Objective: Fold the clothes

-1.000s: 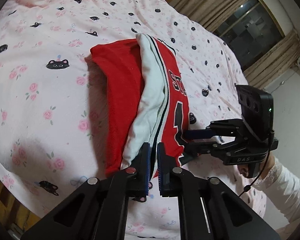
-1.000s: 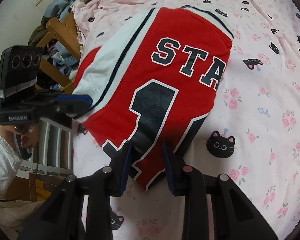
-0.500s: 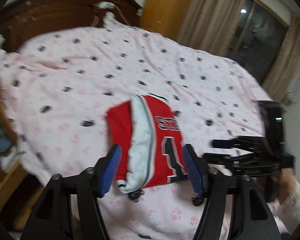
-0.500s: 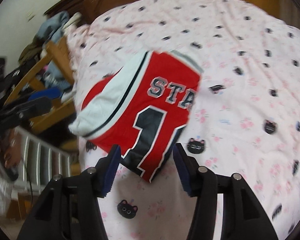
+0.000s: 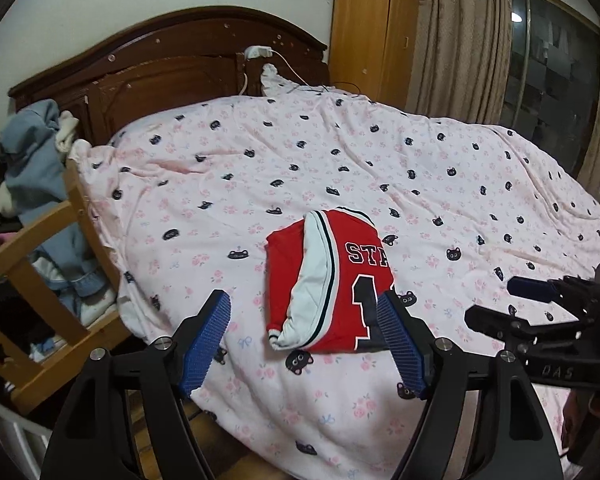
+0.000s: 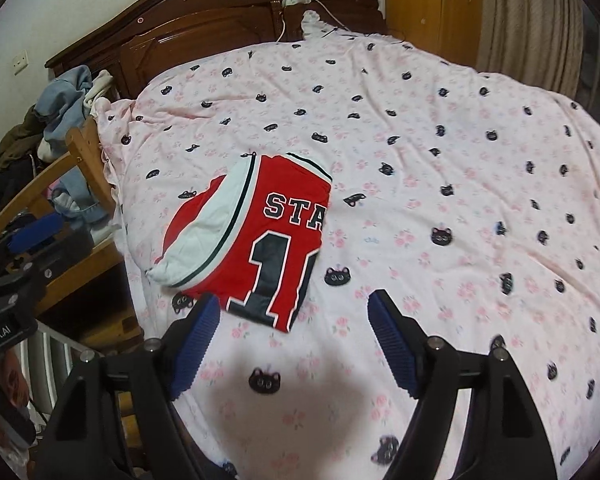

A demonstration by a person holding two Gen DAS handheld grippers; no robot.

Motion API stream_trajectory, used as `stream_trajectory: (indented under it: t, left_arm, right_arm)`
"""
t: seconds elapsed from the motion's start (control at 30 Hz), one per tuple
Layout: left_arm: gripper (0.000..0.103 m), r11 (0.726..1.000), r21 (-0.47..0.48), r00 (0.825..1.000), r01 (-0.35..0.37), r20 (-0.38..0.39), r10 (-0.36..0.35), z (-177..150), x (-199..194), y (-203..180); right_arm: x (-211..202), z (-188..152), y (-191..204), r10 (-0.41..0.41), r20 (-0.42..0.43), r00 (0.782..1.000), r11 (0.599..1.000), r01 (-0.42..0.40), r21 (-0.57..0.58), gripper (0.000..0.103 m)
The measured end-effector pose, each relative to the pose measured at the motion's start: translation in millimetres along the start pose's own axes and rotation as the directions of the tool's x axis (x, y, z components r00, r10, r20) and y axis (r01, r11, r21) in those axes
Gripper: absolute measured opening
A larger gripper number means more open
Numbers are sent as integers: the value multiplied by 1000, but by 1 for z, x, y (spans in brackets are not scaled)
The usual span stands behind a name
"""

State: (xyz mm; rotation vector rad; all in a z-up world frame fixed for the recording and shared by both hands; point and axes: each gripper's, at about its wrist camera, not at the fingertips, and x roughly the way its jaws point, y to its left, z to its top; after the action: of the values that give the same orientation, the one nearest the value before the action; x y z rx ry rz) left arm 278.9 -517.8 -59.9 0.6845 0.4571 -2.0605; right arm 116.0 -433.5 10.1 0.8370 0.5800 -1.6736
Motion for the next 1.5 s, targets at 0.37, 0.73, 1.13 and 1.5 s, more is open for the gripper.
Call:
stream_trajectory:
  t: [0.37, 0.73, 1.13, 1.5]
  left_arm:
    - [102, 998, 41, 999, -49, 17, 48, -10, -38, -16]
    - [102, 994, 82, 997, -74, -20, 76, -16, -42, -21]
    - [102, 998, 41, 998, -56, -31, 57, -16, -60, -24]
    - [102, 997, 47, 998, -60, -19, 61, -13, -68, -24]
  right_arm:
    - [-34, -31, 19, -13, 0, 1000, 1000, 13, 0, 79]
    - [-52, -32, 25, 31, 21, 999, 999, -32, 6, 79]
    - [-81, -36, 22, 33, 45, 998, 999, -33, 5, 79]
    - [-99, -39, 31, 8, 65, 998, 1000, -7, -26, 79]
